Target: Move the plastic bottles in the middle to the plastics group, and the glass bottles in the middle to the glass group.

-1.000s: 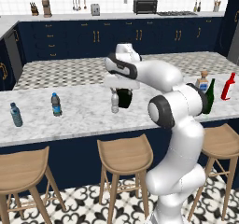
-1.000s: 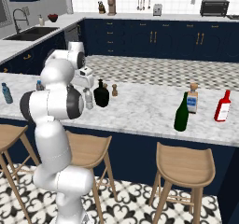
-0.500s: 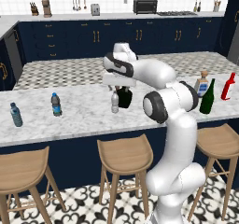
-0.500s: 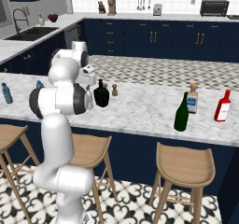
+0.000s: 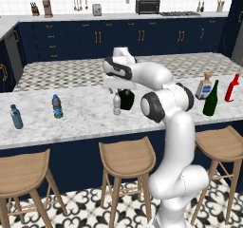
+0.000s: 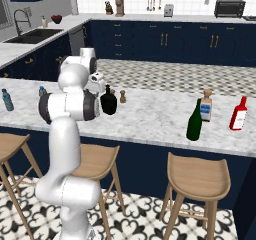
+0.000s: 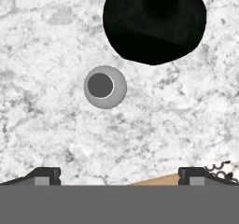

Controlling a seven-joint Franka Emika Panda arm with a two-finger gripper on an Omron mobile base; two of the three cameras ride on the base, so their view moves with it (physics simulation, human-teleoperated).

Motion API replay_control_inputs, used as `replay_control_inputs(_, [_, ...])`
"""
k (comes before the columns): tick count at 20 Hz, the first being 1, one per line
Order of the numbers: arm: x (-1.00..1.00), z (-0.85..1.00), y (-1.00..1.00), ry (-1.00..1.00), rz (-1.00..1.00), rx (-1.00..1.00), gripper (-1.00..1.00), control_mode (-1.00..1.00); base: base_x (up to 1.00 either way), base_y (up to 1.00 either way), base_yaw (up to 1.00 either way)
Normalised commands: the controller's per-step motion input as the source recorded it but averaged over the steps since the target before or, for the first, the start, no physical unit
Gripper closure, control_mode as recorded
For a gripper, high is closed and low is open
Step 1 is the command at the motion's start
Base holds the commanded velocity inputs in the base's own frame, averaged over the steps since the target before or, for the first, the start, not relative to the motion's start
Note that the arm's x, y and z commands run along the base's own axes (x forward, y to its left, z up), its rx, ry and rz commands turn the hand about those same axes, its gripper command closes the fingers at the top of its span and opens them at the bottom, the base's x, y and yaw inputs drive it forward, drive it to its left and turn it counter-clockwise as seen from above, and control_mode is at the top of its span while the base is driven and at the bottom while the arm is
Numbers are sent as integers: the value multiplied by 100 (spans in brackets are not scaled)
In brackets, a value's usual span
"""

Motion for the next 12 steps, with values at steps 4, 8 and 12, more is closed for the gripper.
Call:
replay_control_inputs(4, [28, 0, 0, 0, 0, 0, -100, -100, 0, 0, 0])
replay_control_inputs(8, [35, 0, 0, 0, 0, 0, -100, -100, 0, 0, 0])
replay_control_inputs(12, [28, -4, 0, 0, 0, 0, -100, -100, 0, 0, 0])
